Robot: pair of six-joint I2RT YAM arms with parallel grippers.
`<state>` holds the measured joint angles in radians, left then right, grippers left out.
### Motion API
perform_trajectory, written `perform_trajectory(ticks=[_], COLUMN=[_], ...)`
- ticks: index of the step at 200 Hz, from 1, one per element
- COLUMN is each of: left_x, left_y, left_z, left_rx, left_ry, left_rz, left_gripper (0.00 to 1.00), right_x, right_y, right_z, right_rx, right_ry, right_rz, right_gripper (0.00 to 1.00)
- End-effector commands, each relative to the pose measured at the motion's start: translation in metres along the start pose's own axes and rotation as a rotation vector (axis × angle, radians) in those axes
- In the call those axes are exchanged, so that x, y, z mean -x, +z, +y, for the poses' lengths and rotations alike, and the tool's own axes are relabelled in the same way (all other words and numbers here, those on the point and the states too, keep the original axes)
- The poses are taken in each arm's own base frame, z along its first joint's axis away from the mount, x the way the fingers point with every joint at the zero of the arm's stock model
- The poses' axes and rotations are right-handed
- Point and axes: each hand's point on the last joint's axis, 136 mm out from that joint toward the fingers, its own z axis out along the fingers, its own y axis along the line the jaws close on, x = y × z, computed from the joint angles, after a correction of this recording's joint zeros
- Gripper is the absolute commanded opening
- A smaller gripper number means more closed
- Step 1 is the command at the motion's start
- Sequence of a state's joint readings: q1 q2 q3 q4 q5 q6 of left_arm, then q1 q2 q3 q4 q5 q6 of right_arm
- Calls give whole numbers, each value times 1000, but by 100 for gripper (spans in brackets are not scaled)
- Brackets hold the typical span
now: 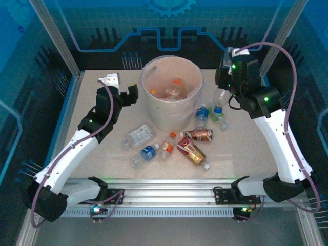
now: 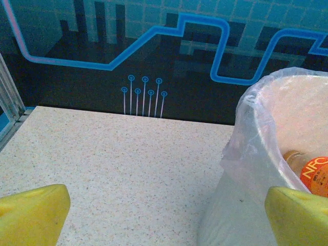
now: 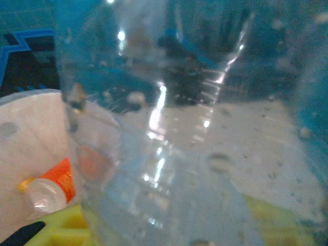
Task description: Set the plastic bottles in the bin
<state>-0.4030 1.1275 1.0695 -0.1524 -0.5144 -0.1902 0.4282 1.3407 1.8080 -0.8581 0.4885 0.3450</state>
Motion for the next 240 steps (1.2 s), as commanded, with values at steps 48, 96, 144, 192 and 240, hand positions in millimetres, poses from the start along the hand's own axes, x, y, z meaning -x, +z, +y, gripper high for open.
perform_trajectory(ticks=[48,96,144,192,240], left_x=[9,2,0,-1,-4], left_y=[-7,-5,-6,-7,-7], left_z=[-8,-17,-21,-22,-18], left_rx=[-60,-109,-134,-140,-128], left_ry=[-68,-103,-124,-128,-122], left_rz=[-4,29,40,45,41], left_gripper=[99,99,99,99,99], right_x=[47,74,82,62,19], right_y=[-7,-6,28,72,118], right_z=[71,116,154,189,204], right_rx=[105,209,257,312,337], right_ry=[-154,-191,-238,-294,-317], right_rz=[-105,-179,-206,-148,-22], right_gripper=[35,35,36,37,38])
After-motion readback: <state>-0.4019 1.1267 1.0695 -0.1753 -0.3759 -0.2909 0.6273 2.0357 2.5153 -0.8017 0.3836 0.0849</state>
